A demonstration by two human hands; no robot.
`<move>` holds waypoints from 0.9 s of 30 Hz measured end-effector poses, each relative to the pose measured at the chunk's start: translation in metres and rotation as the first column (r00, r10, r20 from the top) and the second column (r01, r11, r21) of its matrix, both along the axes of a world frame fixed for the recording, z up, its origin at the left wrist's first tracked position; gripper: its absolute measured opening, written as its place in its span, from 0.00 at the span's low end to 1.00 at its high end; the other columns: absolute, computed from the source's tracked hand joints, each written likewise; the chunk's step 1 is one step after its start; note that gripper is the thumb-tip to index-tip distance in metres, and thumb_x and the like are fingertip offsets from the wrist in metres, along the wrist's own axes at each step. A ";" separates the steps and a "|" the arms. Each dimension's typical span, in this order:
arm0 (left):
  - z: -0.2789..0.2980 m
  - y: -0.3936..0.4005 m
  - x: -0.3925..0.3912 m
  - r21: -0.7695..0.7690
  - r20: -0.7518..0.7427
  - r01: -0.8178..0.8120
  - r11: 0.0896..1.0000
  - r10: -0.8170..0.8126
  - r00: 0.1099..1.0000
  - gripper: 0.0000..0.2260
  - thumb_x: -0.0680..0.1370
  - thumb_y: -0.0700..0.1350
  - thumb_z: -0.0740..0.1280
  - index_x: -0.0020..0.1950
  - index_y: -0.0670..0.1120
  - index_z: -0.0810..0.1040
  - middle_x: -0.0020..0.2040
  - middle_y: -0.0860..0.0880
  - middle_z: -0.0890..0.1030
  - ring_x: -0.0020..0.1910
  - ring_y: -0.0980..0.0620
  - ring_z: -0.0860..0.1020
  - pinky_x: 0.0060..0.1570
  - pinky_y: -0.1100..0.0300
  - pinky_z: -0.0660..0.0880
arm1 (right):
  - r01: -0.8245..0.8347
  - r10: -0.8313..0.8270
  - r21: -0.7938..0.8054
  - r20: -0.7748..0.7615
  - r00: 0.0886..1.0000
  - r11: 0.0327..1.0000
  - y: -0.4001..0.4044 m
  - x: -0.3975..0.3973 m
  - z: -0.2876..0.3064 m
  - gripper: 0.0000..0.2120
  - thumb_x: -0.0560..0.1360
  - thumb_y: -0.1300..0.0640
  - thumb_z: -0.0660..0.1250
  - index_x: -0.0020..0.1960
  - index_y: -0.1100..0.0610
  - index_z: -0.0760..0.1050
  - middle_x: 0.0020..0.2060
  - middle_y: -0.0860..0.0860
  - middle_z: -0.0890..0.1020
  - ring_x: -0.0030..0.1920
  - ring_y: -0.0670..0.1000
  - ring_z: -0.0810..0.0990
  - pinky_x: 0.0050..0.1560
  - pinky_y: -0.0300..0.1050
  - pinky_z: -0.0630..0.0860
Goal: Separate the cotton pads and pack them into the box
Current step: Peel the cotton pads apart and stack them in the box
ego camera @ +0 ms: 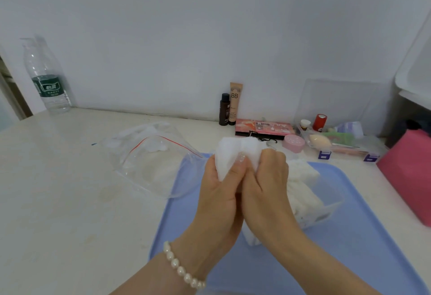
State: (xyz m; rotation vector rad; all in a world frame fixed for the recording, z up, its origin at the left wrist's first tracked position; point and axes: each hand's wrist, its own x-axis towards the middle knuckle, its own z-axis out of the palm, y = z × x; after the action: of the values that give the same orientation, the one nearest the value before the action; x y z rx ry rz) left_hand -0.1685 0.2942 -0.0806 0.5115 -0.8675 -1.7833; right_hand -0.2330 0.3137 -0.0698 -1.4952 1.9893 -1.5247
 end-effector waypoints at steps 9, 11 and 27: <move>0.017 0.012 -0.005 -0.034 -0.014 0.112 0.993 -0.113 0.994 0.18 0.75 0.40 0.65 0.65 0.38 0.72 0.59 0.38 0.79 0.58 0.44 0.79 0.56 0.52 0.77 | -0.157 0.264 -0.252 0.478 0.838 0.955 0.001 -0.015 0.028 0.09 0.75 0.41 0.58 0.55 0.38 0.66 0.56 0.38 0.73 0.59 0.40 0.72 0.60 0.40 0.70; 0.020 0.014 -0.009 -0.074 0.084 0.114 0.991 -0.108 0.991 0.17 0.77 0.34 0.61 0.66 0.39 0.72 0.61 0.40 0.79 0.60 0.45 0.78 0.59 0.53 0.74 | -0.188 0.292 -0.242 0.528 0.797 0.952 0.002 -0.014 0.030 0.08 0.79 0.45 0.57 0.57 0.40 0.66 0.53 0.36 0.74 0.55 0.35 0.73 0.54 0.34 0.70; 0.071 0.009 -0.035 -0.109 0.424 0.232 0.967 -0.165 0.890 0.23 0.66 0.24 0.70 0.57 0.40 0.71 0.44 0.45 0.80 0.41 0.49 0.82 0.41 0.55 0.81 | -0.328 0.305 0.362 0.121 0.945 0.873 0.035 -0.118 0.111 0.12 0.68 0.54 0.74 0.44 0.63 0.79 0.36 0.53 0.82 0.38 0.51 0.81 0.41 0.47 0.80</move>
State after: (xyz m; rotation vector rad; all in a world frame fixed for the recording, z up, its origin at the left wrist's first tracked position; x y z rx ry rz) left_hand -0.2037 0.3035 -0.0093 0.7330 -1.3880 -1.7990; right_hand -0.3512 0.3489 0.0409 -1.4946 1.7645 -0.9746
